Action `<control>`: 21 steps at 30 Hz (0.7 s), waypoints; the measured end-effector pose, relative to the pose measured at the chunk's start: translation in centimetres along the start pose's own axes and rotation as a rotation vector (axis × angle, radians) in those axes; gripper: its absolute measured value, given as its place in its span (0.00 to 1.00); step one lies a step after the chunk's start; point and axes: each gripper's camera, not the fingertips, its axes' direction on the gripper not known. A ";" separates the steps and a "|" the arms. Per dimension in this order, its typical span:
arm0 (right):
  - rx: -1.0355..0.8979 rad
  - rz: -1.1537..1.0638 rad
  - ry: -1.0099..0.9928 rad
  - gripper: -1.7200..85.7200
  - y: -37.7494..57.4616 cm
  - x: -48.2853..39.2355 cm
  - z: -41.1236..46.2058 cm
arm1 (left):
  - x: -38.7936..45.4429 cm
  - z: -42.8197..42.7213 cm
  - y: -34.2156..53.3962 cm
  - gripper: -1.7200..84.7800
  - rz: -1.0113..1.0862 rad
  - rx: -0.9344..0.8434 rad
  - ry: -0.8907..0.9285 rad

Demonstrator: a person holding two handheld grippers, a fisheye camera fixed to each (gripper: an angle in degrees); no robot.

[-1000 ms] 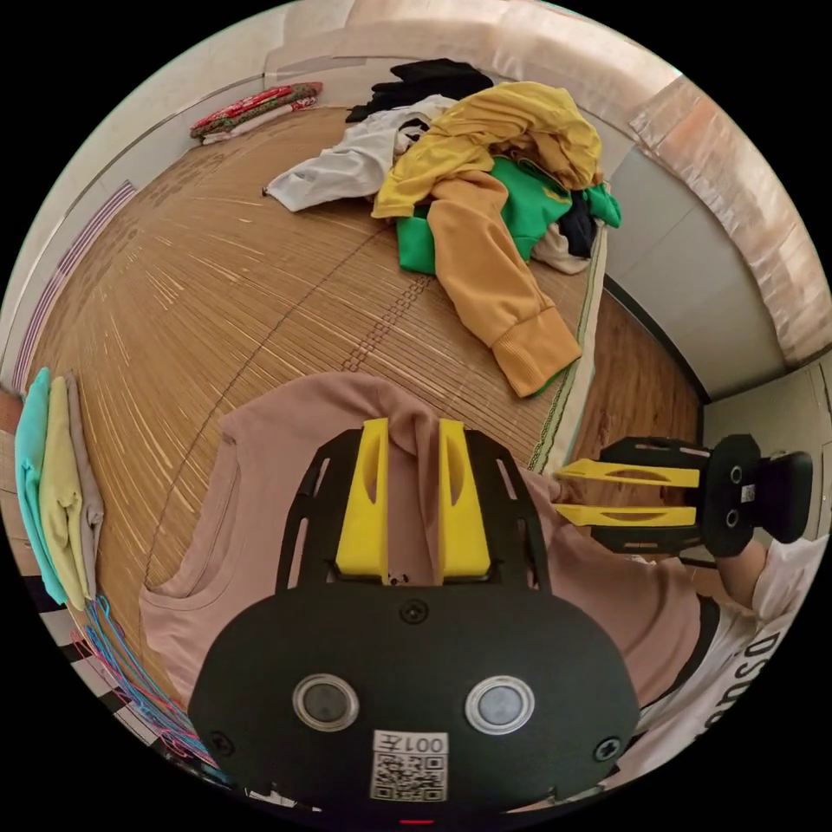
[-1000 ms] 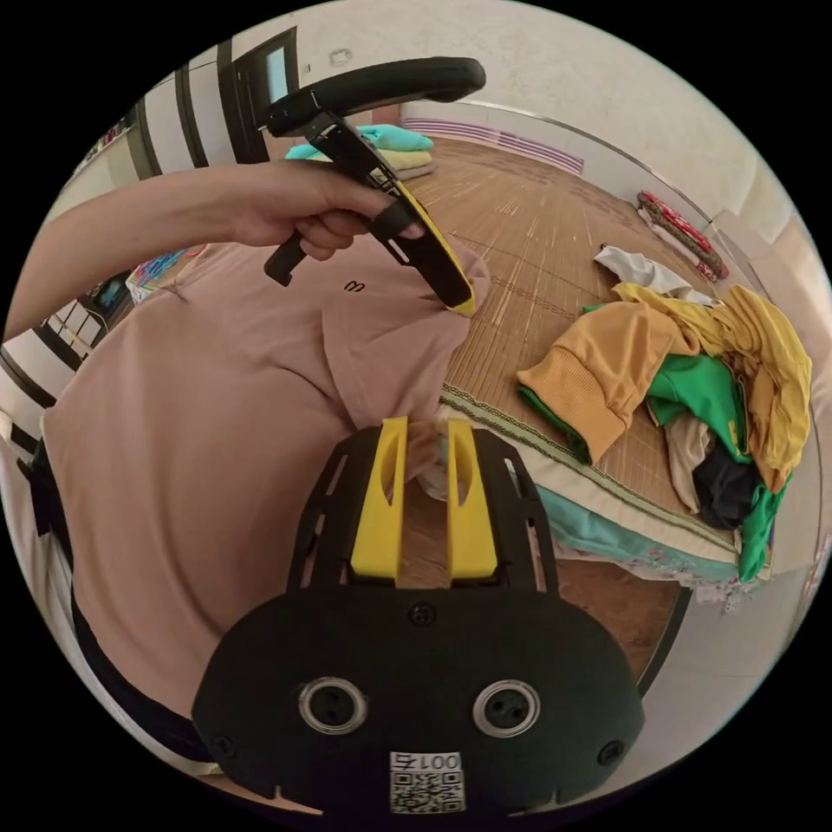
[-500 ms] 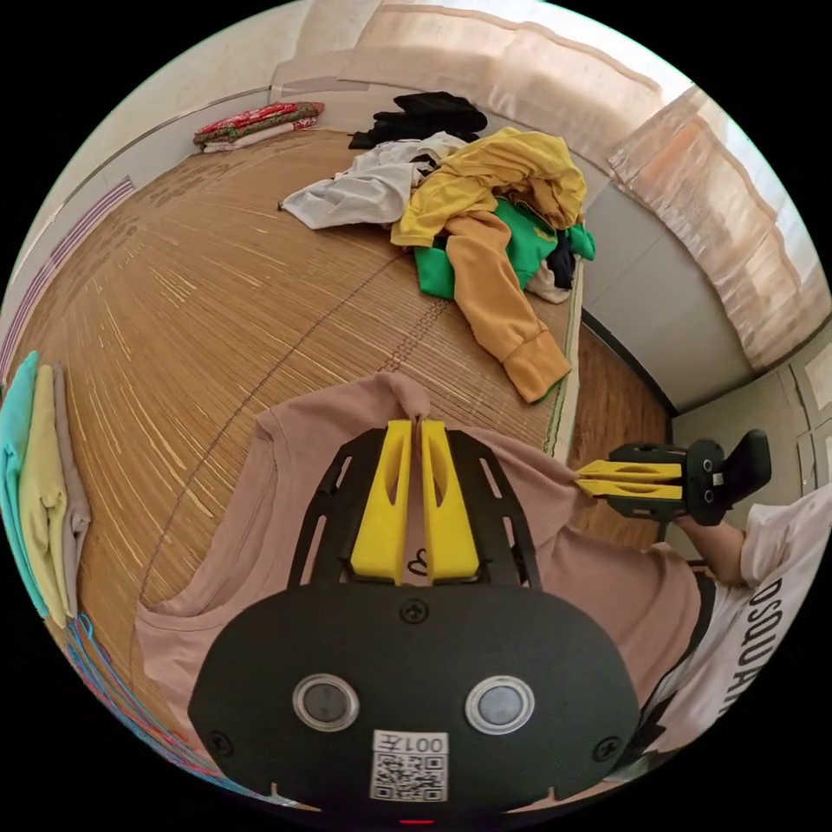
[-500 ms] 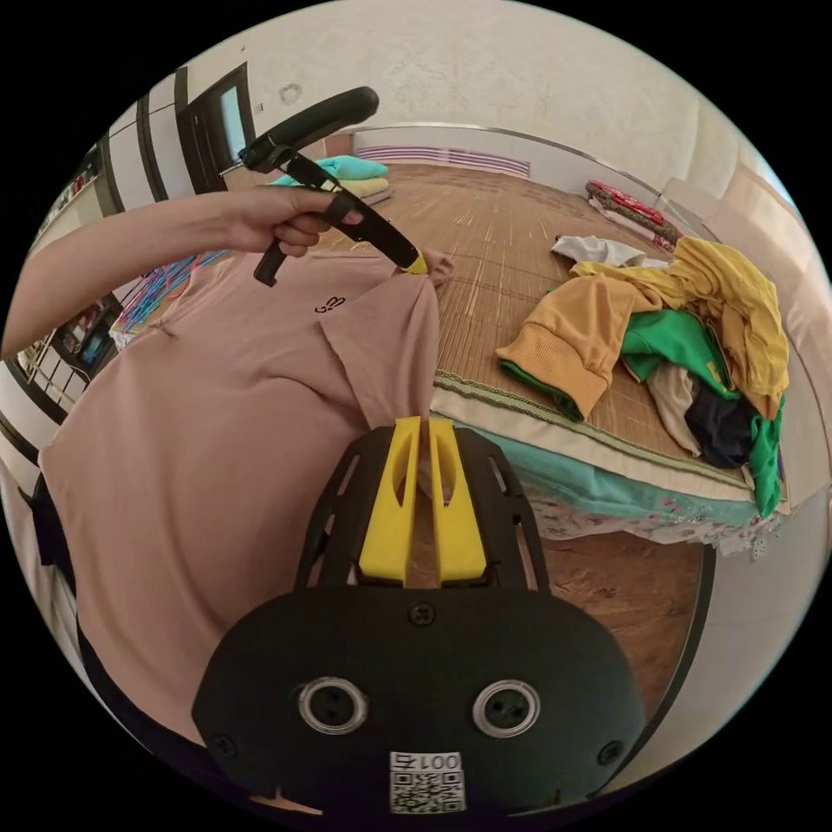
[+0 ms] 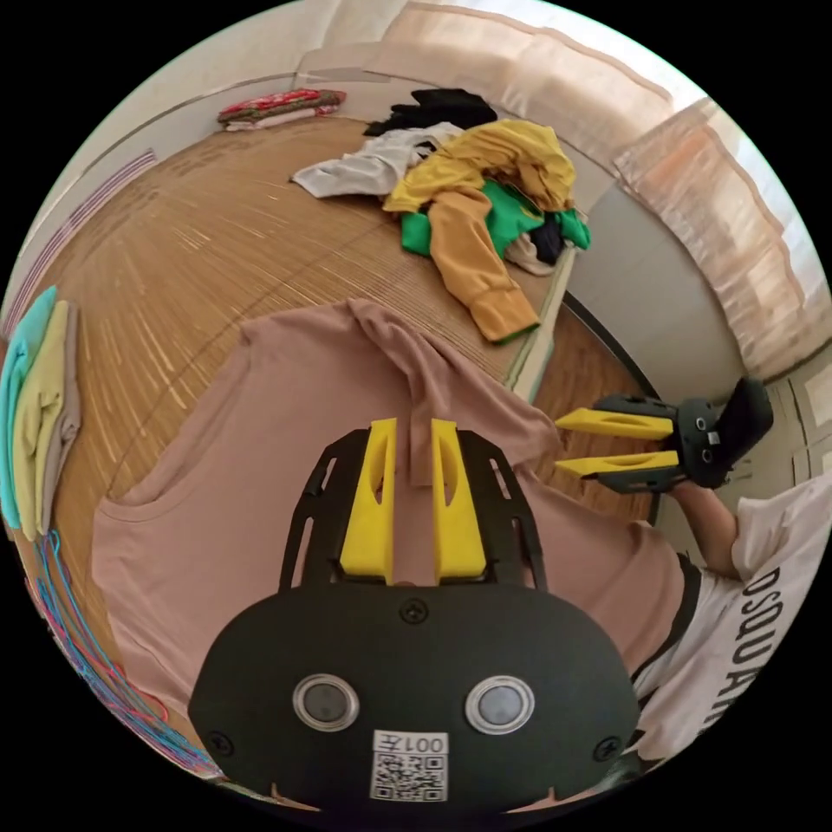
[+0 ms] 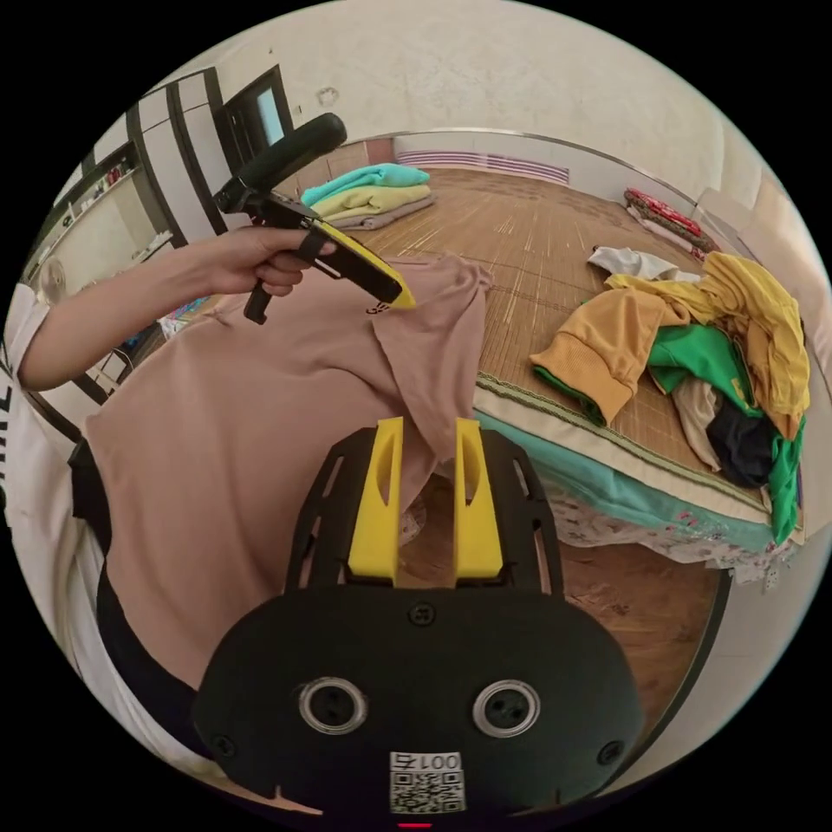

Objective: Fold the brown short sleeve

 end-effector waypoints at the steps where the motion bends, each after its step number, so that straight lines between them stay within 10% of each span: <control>1: -0.017 -0.004 0.024 0.10 -0.4 -0.4 0.5 | 0.4 0.2 0.0 0.06 0.003 0.008 -0.055; 21: -0.067 -0.036 0.175 0.08 -3.9 -4.0 2.8 | 0.9 -2.4 2.6 0.01 -0.074 0.035 -0.085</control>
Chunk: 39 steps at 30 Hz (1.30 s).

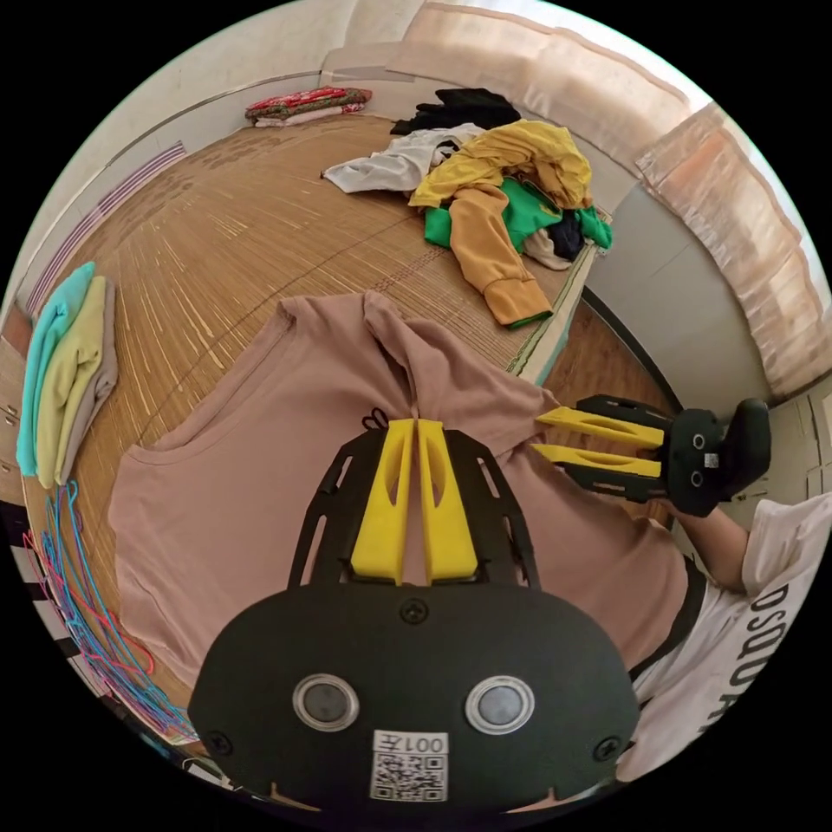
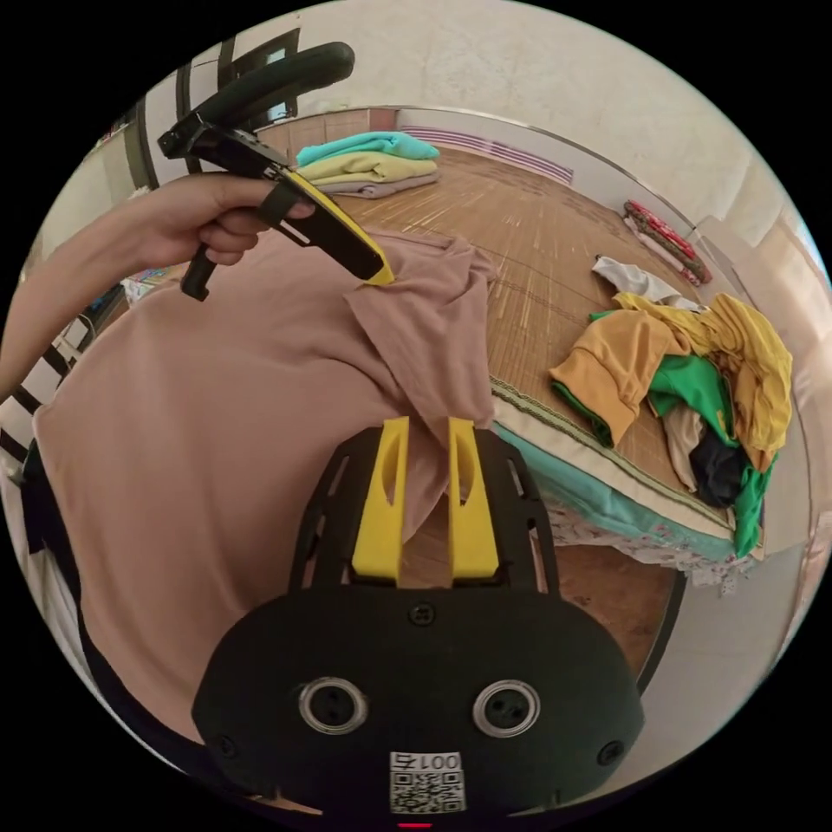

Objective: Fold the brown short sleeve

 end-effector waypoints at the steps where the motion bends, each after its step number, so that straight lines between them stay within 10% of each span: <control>1: -0.007 0.006 0.015 0.07 -0.4 0.1 0.2 | 0.1 0.3 -0.1 0.01 0.000 0.004 0.000; 39: 0.026 0.182 -0.242 0.13 -12.2 17.3 6.1 | 0.9 6.1 -5.9 0.01 0.129 -0.037 -0.184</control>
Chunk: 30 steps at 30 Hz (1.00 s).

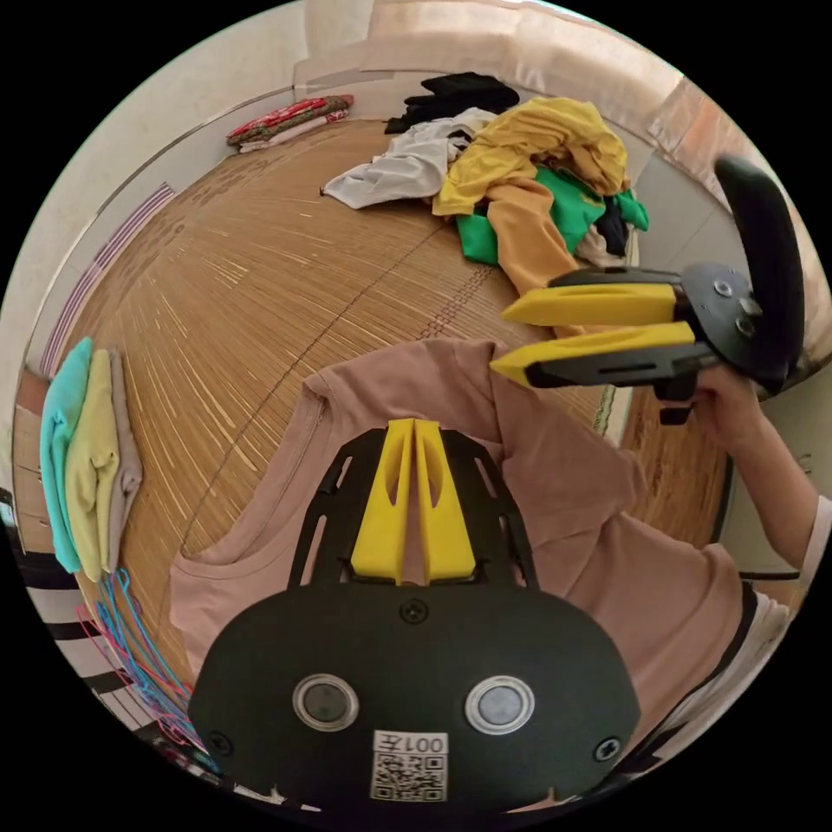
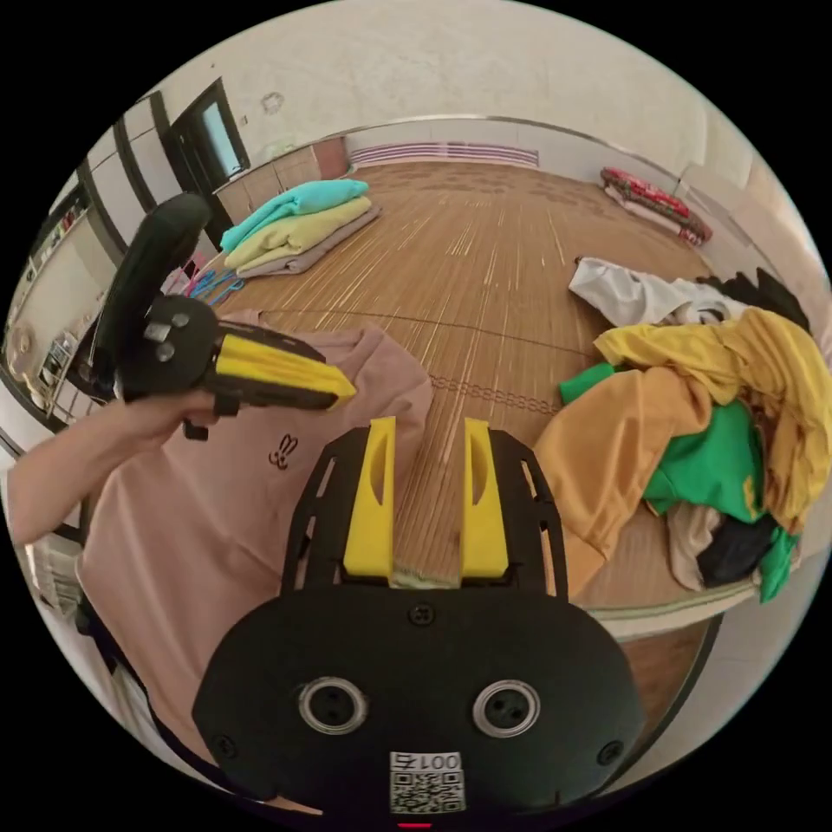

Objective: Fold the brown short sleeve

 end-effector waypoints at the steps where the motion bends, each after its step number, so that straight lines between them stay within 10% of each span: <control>1: -0.028 0.020 -0.041 0.12 -0.7 0.8 0.9 | 0.4 0.0 0.0 0.01 0.015 0.018 -0.016; 17: -0.007 -0.079 -0.002 0.06 -1.2 4.5 0.9 | -1.1 0.0 1.5 0.01 -0.067 0.092 0.037; 30: 0.022 0.064 0.002 0.11 16.3 4.4 -5.6 | 6.0 -2.7 5.0 0.01 0.083 0.149 0.097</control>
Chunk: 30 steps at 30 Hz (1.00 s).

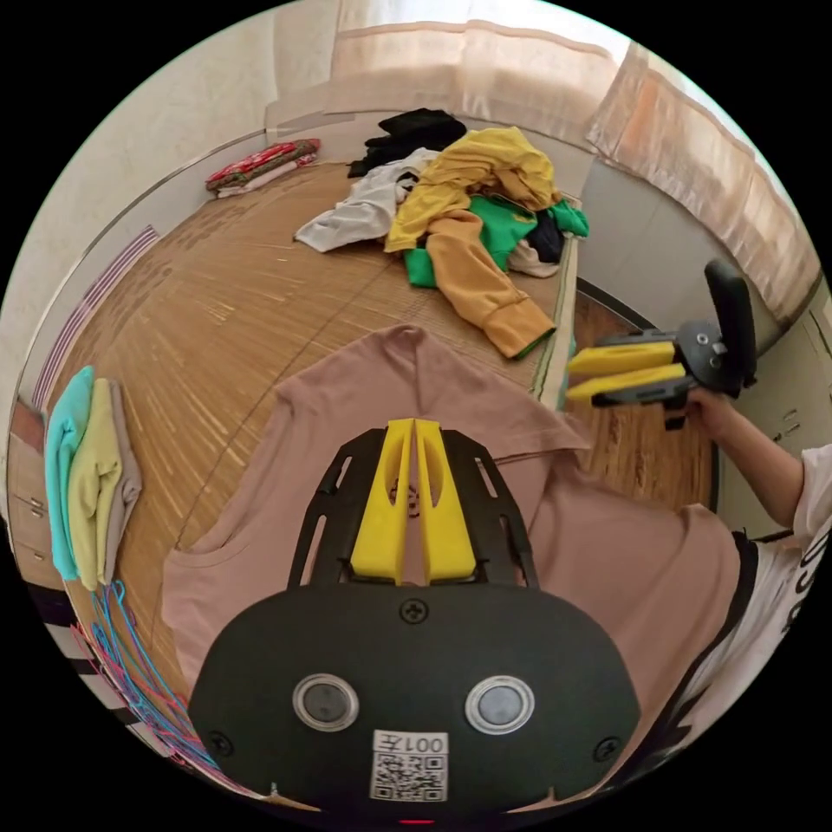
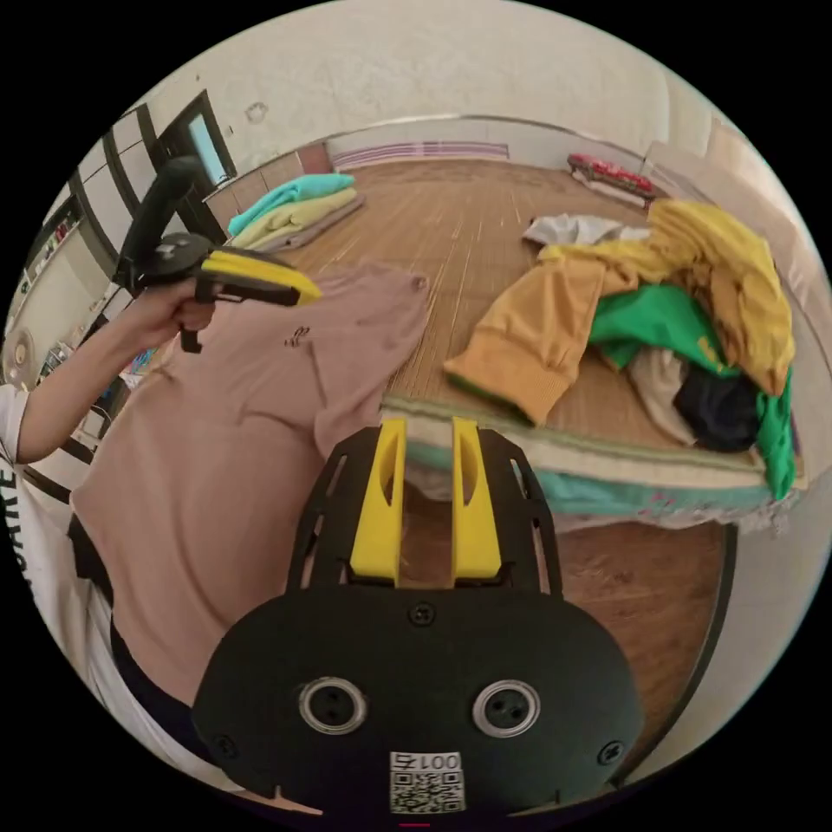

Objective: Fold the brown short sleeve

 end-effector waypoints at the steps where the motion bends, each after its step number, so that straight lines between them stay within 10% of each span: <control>1: 0.030 0.026 -0.055 0.12 1.0 0.1 0.1 | 0.6 0.6 -0.5 0.01 0.000 -0.010 0.015; 9: 0.180 0.116 -0.248 0.08 2.3 0.5 0.3 | 2.2 3.0 -1.1 0.01 -0.023 -0.108 -0.028; 30: 0.094 -0.088 0.060 0.03 1.9 -9.4 -1.3 | 5.4 1.5 -0.7 0.01 0.058 -0.189 -0.125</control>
